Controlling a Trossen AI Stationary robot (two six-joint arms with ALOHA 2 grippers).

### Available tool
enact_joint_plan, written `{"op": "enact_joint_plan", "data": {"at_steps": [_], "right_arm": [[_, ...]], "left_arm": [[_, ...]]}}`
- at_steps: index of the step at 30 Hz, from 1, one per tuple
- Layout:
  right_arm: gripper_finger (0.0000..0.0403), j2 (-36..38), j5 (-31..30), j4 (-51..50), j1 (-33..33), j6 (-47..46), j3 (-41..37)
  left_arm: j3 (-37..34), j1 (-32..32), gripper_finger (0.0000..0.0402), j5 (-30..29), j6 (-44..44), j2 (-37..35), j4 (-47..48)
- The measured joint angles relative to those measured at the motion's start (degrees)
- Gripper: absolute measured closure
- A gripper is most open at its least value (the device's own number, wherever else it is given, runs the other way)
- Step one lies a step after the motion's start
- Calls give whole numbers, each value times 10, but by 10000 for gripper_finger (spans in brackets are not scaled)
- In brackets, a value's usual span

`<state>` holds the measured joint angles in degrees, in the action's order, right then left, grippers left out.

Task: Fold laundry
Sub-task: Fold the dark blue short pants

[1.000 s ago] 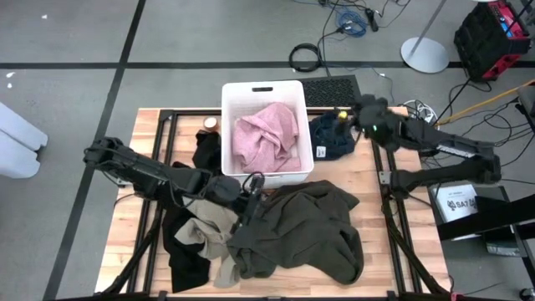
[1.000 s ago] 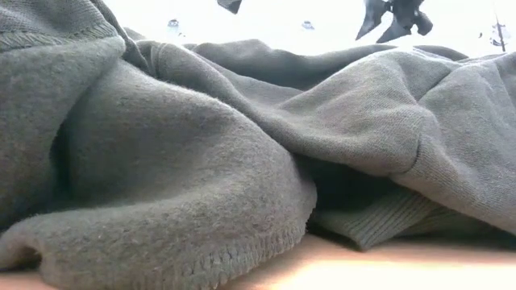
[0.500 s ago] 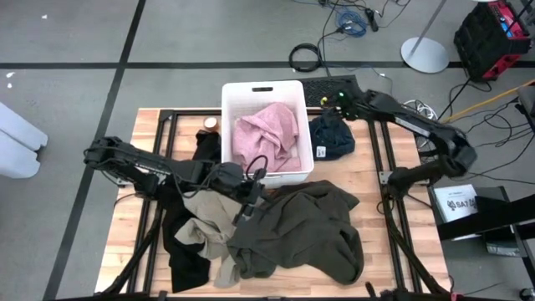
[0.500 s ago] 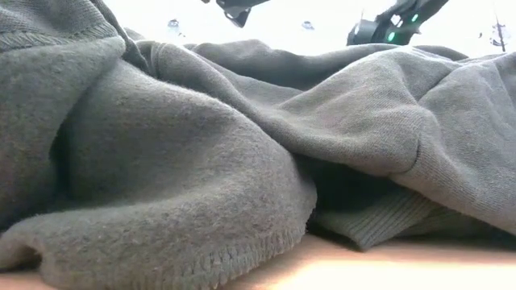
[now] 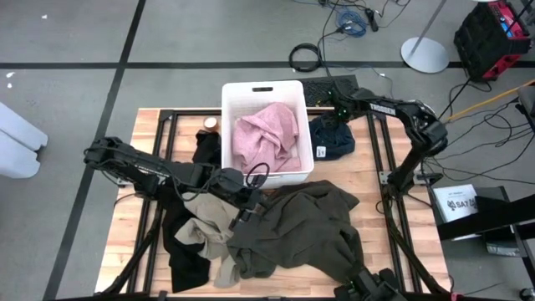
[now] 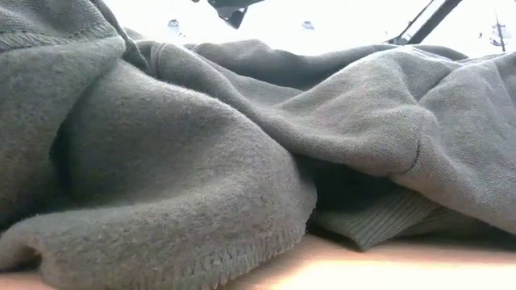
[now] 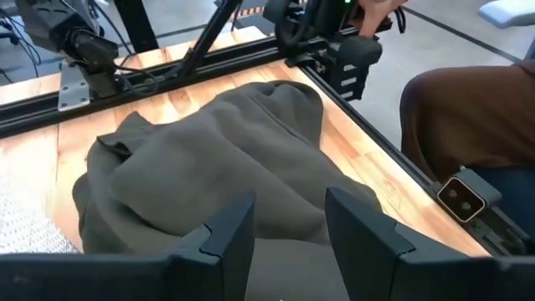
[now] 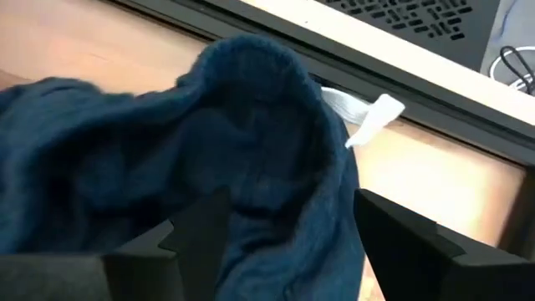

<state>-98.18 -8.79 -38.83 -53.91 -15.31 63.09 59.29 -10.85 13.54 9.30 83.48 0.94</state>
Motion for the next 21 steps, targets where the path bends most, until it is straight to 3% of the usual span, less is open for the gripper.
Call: {"op": "enact_joint_plan", "data": {"at_steps": [6, 9, 12, 17, 21], "right_arm": [[163, -33, 1, 12, -5, 2, 0], [184, -46, 0, 10, -14, 3, 0], [231, -58, -3, 3, -23, 10, 0], [368, -66, -3, -17, -28, 31, 0], [390, -47, -35, -23, -14, 47, 0]], "left_arm": [[0, -6, 246, 0, 0, 0, 2], [0, -6, 246, 0, -4, 0, 5], [0, -6, 246, 0, -20, 0, 11], [0, -6, 246, -1, -30, 0, 9], [0, -6, 246, -1, -30, 0, 9]]}}
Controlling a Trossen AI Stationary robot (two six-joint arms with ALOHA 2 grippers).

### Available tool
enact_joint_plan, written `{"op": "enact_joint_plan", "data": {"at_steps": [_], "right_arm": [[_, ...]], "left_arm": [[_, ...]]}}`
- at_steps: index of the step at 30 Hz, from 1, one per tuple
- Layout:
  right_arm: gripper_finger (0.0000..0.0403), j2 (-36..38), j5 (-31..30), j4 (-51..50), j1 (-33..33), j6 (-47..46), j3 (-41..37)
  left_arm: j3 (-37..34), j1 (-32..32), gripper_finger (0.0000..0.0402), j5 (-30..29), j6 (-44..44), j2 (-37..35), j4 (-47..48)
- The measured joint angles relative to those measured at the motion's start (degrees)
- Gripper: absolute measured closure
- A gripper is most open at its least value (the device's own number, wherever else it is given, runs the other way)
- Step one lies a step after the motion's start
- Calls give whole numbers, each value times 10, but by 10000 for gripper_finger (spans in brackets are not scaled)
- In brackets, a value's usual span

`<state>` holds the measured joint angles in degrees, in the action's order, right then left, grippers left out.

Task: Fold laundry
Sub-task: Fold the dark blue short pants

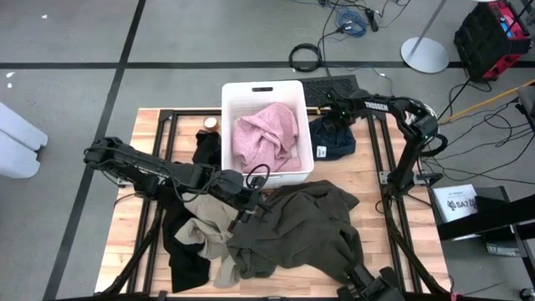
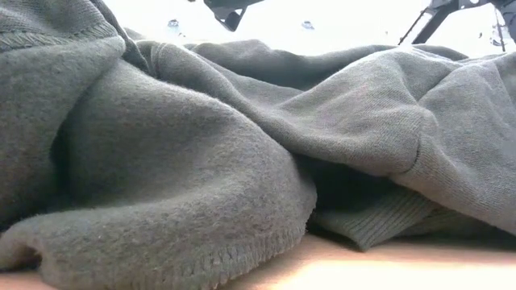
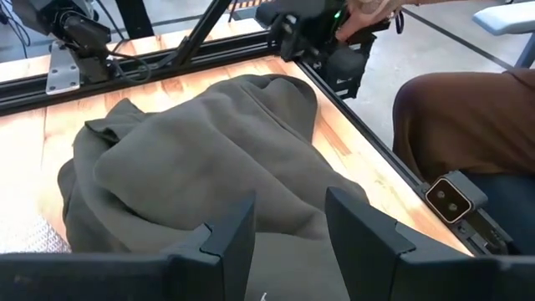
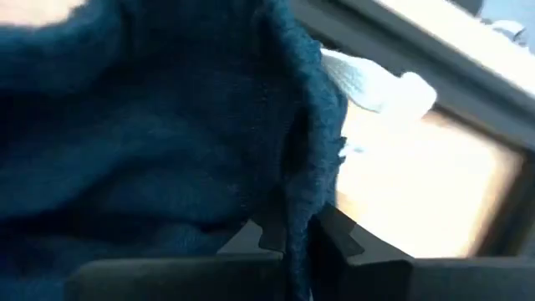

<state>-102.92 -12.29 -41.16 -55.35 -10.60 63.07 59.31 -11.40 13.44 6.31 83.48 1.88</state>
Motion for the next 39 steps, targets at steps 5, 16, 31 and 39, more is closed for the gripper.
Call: {"op": "enact_joint_plan", "data": {"at_steps": [5, 16, 31, 39], "right_arm": [[399, 66, -11, -23, 15, 4, 0], [401, 273, -10, -72, 22, -16, 0], [403, 507, 48, -150, 156, -124, 0], [403, 590, 53, -150, 308, -233, 0]], "left_arm": [[0, 0, 246, -2, 0, 0, 1], [0, 0, 246, -2, 0, 0, 1], [0, 0, 246, -2, 0, 0, -38], [0, 0, 246, -3, -20, 0, -104]]}}
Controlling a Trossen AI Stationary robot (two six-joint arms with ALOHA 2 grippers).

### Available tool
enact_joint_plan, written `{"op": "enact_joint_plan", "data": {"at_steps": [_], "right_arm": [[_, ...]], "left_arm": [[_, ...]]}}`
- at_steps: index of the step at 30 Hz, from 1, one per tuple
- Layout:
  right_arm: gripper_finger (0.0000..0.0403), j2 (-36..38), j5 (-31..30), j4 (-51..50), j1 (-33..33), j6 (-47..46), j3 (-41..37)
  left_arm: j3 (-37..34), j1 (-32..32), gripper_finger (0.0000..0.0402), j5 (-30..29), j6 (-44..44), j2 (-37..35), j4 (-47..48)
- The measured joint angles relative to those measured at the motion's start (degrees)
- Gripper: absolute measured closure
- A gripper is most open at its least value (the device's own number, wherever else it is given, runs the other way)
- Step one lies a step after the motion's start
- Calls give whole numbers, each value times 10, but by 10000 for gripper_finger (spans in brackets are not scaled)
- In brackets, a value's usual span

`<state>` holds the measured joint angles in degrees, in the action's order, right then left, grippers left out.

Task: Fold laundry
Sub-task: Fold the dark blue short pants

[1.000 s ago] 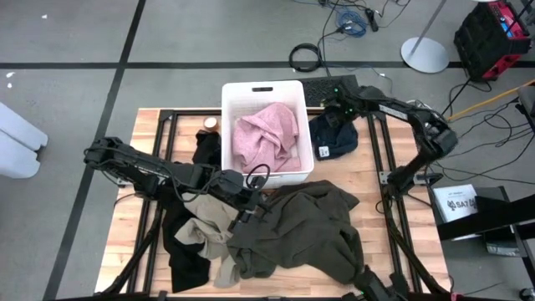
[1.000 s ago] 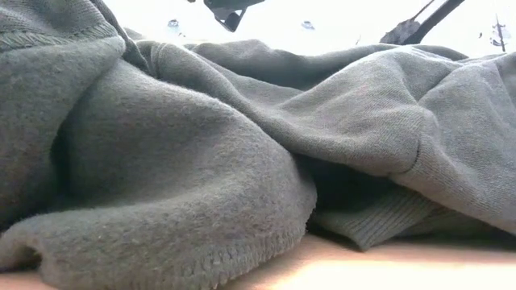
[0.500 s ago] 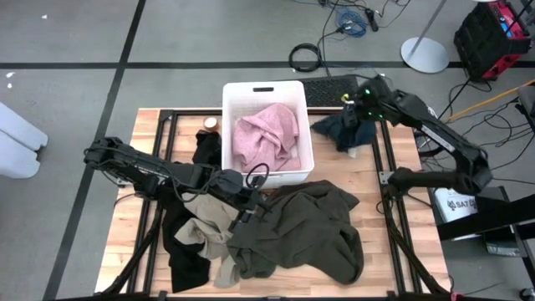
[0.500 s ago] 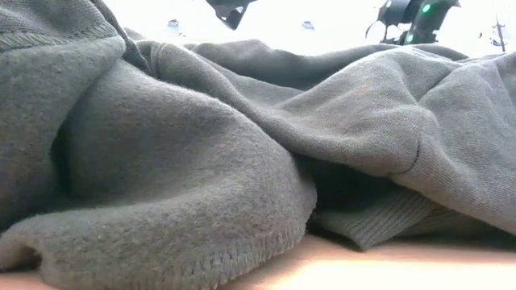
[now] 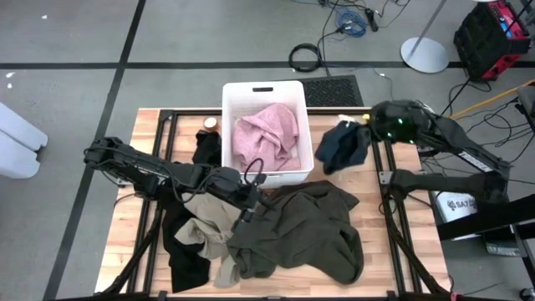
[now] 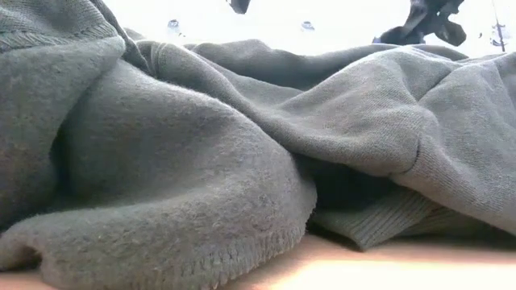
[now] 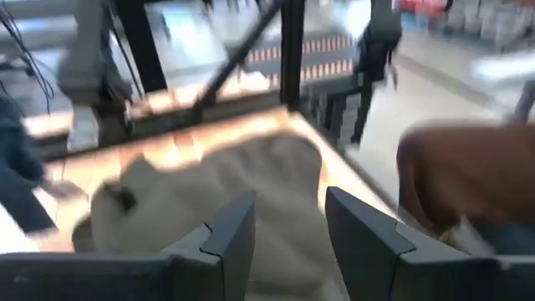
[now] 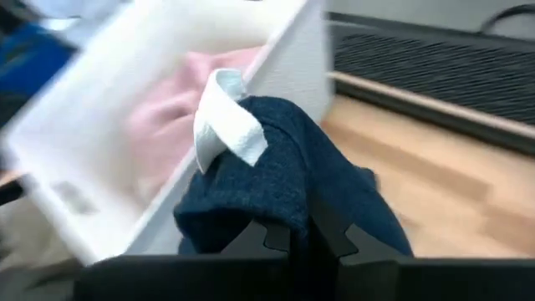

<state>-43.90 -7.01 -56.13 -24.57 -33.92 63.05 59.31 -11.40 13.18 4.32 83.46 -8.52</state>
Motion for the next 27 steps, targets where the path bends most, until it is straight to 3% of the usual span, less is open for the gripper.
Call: {"op": "enact_joint_plan", "data": {"at_steps": [4, 7, 16, 21, 27], "right_arm": [[403, 7, -1, 14, 99, -52, 0], [403, 5, 0, 58, 176, -74, 0], [403, -17, -34, 313, 374, -71, 0], [402, -65, -40, 471, 450, -29, 0], [402, -135, -107, 500, 524, -27, 0]], "left_arm": [[0, 0, 246, -2, -69, 0, -84], [0, -8, 246, -3, -85, 0, -95], [0, -59, 246, -3, -85, 0, -105], [0, -96, 246, -1, -84, 0, -142], [0, -147, 246, 2, -69, -17, -167]]}}
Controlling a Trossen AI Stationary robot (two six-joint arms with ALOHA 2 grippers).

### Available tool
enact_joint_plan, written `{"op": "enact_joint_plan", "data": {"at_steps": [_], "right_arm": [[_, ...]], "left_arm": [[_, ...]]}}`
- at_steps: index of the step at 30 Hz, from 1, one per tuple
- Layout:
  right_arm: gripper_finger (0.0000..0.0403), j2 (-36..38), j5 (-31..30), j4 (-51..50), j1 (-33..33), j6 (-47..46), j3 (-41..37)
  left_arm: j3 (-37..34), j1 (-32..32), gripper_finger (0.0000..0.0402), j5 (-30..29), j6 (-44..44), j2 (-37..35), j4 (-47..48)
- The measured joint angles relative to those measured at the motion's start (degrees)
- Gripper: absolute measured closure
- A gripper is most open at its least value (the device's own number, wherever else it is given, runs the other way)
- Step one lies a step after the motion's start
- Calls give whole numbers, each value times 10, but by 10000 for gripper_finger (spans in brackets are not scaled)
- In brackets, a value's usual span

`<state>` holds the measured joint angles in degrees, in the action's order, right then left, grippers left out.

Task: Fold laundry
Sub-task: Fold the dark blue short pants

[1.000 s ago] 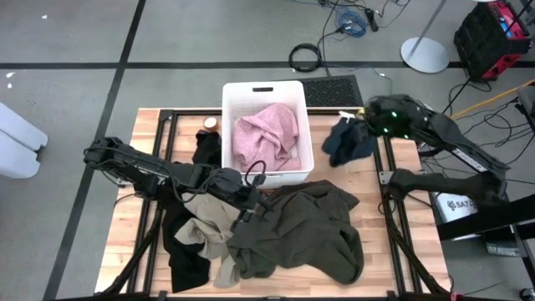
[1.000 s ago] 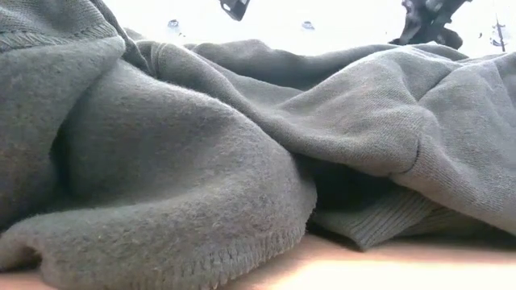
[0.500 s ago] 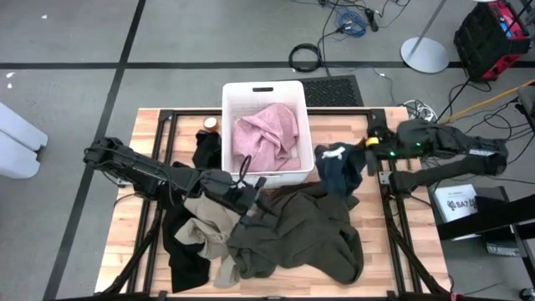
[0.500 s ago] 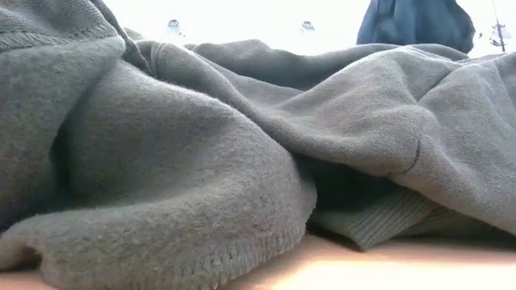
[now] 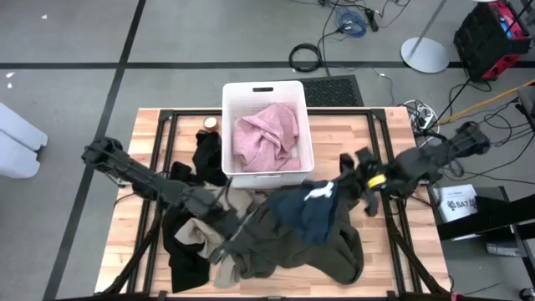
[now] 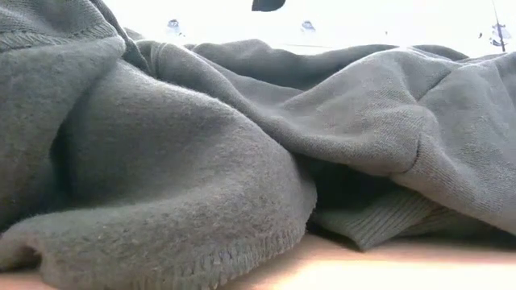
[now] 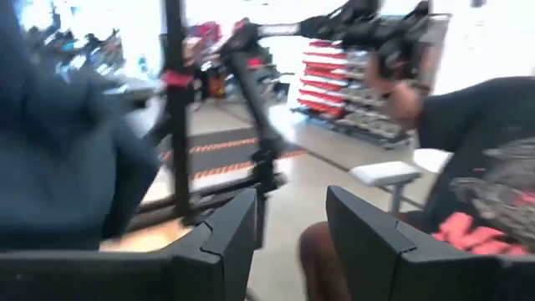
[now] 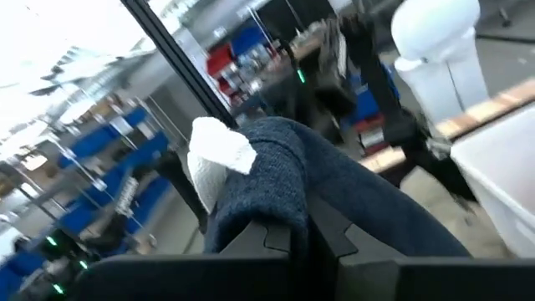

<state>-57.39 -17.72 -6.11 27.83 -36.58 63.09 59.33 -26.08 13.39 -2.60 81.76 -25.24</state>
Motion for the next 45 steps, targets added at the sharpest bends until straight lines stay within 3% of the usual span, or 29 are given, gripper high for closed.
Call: {"op": "enact_joint_plan", "data": {"at_steps": [5, 13, 16, 22, 27, 33, 37, 45], "right_arm": [[402, -74, -80, 6, 55, -14, 0], [402, -204, -134, 8, 54, -120, 0], [402, -249, -152, 7, 30, -138, 0], [402, -297, -135, -9, -21, -139, 0], [402, -301, -107, -47, -57, -147, 0], [402, -301, -104, -62, -75, -154, 0], [402, -301, -101, -62, -75, -145, 0], [402, -301, -88, -62, -75, -136, 0]], "left_arm": [[0, -63, 246, 0, 71, -33, 0], [0, -169, 246, -15, 164, -59, -1], [0, -199, 246, -85, 165, -58, 30], [-6, -223, 246, -291, 122, 6, 116], [-5, -201, 246, -424, 121, 93, 83], [0, -163, 246, -607, 92, 202, -19], [5, -152, 246, -646, 90, 241, -41], [11, -140, 246, -697, 91, 248, -130]]}}
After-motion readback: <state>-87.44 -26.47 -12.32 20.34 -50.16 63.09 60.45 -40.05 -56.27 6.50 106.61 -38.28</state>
